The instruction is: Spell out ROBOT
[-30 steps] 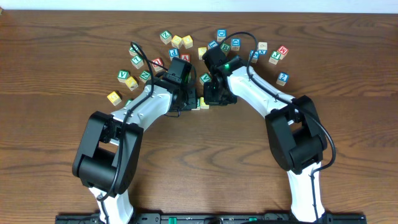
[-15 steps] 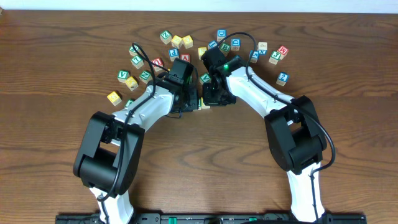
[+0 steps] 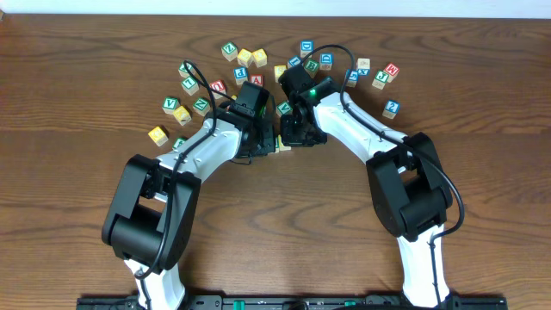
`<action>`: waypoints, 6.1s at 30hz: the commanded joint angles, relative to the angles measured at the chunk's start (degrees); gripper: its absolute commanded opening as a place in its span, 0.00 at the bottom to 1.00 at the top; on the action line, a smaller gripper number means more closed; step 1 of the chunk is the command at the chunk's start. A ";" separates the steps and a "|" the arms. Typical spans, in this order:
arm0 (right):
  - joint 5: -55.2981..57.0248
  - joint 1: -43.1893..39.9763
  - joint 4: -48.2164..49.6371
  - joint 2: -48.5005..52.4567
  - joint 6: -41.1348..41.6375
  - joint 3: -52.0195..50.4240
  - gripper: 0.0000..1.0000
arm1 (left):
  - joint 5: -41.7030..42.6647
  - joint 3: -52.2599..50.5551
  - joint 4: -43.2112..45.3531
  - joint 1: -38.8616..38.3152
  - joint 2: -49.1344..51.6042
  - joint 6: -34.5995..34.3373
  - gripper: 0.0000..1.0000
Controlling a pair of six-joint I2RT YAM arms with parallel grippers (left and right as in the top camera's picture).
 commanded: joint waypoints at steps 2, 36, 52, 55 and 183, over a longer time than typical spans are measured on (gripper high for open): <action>-0.61 0.50 0.02 -1.84 -1.33 -0.37 0.09 | 0.13 0.96 -0.76 -0.31 0.44 -1.42 0.08; -1.66 0.55 -0.22 -1.84 -2.82 -0.37 0.09 | 2.01 0.96 -1.49 -1.49 0.44 -1.62 0.08; -2.01 0.55 -0.31 -1.84 -3.23 -0.37 0.08 | 2.03 0.96 -2.10 -1.49 0.44 -2.71 0.08; -2.05 0.55 -0.31 -1.84 -3.26 -0.37 0.09 | 2.03 0.96 -2.19 -1.49 0.44 -2.71 0.08; 1.57 2.19 -1.01 0.02 -3.91 12.39 0.24 | -2.56 2.58 -9.86 15.52 -21.53 6.60 0.24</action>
